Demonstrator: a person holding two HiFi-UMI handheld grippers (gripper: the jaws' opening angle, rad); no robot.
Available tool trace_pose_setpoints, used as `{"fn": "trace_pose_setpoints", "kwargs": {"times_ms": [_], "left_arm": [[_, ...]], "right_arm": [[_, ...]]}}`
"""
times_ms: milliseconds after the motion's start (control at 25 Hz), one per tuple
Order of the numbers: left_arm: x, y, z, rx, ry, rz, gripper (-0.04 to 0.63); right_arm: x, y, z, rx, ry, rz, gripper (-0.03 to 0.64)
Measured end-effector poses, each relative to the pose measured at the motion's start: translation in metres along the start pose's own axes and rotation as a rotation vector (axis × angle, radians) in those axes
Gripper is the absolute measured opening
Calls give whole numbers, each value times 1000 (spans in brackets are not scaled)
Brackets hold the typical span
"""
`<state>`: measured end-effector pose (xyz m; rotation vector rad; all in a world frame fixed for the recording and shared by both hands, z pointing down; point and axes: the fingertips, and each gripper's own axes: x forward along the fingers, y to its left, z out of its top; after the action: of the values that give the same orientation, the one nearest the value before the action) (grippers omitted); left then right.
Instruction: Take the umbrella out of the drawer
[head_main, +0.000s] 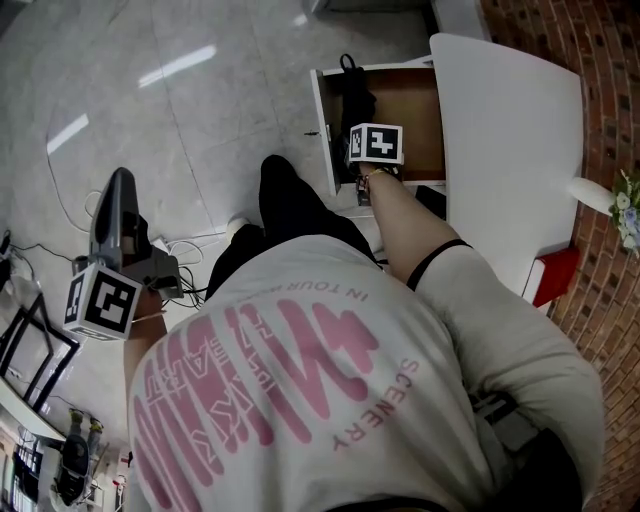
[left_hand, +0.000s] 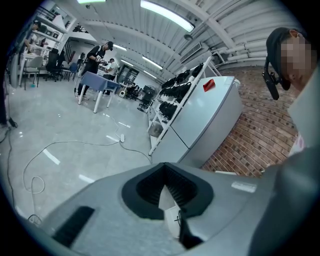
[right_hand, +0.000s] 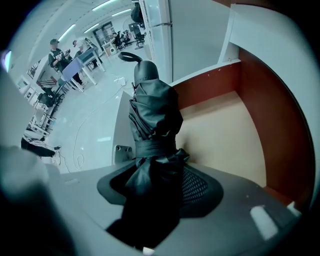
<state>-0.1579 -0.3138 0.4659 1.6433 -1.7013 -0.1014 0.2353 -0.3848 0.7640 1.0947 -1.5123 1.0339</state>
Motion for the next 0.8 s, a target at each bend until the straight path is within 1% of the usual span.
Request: {"fn": "trace_pose_setpoints", "kwargs": {"times_ms": [200, 360, 560, 720, 800], "left_arm": [[-15, 3, 9, 15, -24, 2, 3], [-30, 3, 13, 4, -55, -8, 3], [-46, 1, 21, 12, -94, -26, 3], [-57, -3, 25, 44, -114, -42, 3], [-64, -4, 27, 46, -124, -49, 2]], "right_arm": [[-14, 2, 0, 23, -29, -14, 253], [-28, 5, -3, 12, -51, -21, 253], [-48, 8, -3, -3, -84, -28, 252], [-65, 12, -3, 5, -117, -32, 252], [-74, 17, -4, 6, -135, -32, 252]]}}
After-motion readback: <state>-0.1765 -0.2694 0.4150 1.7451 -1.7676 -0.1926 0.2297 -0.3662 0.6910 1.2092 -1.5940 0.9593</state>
